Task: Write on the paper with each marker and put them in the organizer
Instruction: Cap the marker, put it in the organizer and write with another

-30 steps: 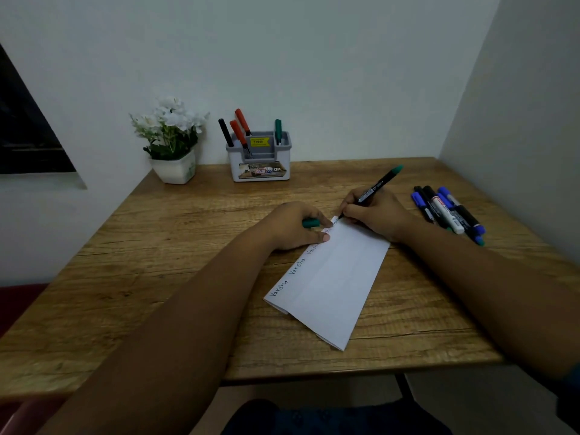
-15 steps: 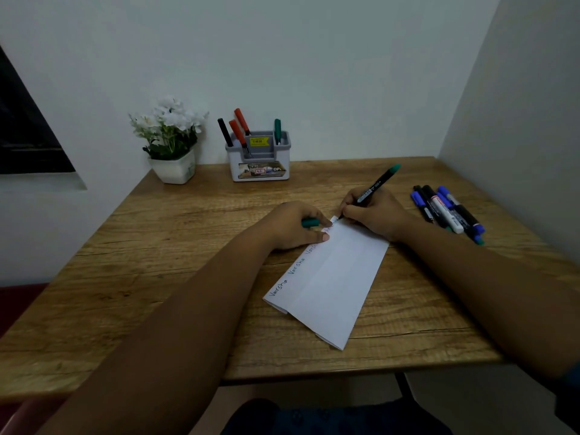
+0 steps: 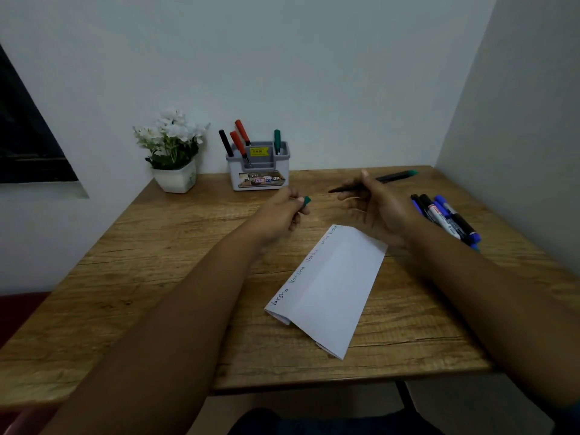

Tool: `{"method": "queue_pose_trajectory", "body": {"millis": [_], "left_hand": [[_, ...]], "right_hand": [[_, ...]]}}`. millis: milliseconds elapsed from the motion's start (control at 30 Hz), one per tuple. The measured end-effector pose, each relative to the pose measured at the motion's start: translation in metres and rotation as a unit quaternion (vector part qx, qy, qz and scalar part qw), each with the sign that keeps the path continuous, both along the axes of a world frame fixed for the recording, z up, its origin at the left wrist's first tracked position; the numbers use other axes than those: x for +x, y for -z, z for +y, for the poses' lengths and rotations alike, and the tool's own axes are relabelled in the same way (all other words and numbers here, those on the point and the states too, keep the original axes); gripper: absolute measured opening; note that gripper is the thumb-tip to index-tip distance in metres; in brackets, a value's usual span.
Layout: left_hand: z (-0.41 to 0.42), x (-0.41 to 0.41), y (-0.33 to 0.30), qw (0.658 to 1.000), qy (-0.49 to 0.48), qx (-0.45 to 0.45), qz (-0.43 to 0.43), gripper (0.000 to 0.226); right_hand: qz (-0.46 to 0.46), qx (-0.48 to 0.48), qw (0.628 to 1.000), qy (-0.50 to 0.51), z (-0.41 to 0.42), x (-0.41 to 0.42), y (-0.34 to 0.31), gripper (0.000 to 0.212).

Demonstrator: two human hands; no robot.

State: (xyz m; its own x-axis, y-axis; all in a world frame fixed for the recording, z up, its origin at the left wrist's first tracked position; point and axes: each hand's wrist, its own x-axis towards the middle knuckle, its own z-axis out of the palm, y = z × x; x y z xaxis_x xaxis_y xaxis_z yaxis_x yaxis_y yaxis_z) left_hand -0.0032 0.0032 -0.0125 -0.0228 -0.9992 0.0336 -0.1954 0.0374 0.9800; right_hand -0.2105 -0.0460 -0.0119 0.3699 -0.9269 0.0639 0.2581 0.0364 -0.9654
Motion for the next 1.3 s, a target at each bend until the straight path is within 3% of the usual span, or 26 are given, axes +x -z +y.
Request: {"method": "queue_pose_trajectory", "body": {"millis": [100,233,400,567,667,800,1067,1133,1200,1267,1300], "left_hand": [[0.002,0.000,-0.001,0.999,0.010,-0.033,0.024,0.011],[0.002,-0.001,0.000,0.998,0.018,-0.046,0.045,0.009],[0.001,0.000,0.004,0.998,0.021,-0.049,0.040,0.010],[0.004,-0.009,0.004,0.996,0.042,-0.059,0.053,0.016],[0.004,-0.007,-0.001,0.995,0.037,-0.026,0.091,0.030],[0.005,0.001,-0.007,0.985,0.079,0.060,0.139,0.010],[0.008,0.001,-0.008,0.983,0.051,0.086,0.155,0.021],[0.007,-0.003,-0.012,0.993,0.019,0.065,0.096,0.020],[0.005,-0.001,-0.016,0.998,-0.026,-0.003,-0.049,0.024],[0.002,0.007,-0.018,0.973,-0.078,-0.092,-0.198,0.027],[0.002,0.013,-0.017,0.950,-0.100,-0.131,-0.264,0.024]], "right_hand": [[0.009,0.000,0.998,-0.067,0.006,0.007,-0.001,0.035],[0.053,-0.029,0.998,-0.034,0.010,0.012,0.001,0.035],[0.091,-0.065,0.994,0.005,0.018,0.012,0.002,0.021],[0.120,-0.098,0.988,0.023,0.030,0.026,0.007,0.025],[0.124,-0.111,0.986,0.027,0.032,0.027,0.003,0.024],[0.159,-0.150,0.975,0.026,0.035,0.029,0.004,0.025],[0.180,-0.153,0.970,0.061,0.031,0.040,0.008,0.025],[0.157,-0.128,0.978,0.054,0.029,0.042,0.009,0.037],[0.133,-0.102,0.982,0.081,0.024,0.040,0.007,0.062],[0.184,-0.158,0.957,0.157,0.018,0.034,0.003,0.082],[0.239,-0.222,0.925,0.193,0.016,0.031,0.002,0.085]]}}
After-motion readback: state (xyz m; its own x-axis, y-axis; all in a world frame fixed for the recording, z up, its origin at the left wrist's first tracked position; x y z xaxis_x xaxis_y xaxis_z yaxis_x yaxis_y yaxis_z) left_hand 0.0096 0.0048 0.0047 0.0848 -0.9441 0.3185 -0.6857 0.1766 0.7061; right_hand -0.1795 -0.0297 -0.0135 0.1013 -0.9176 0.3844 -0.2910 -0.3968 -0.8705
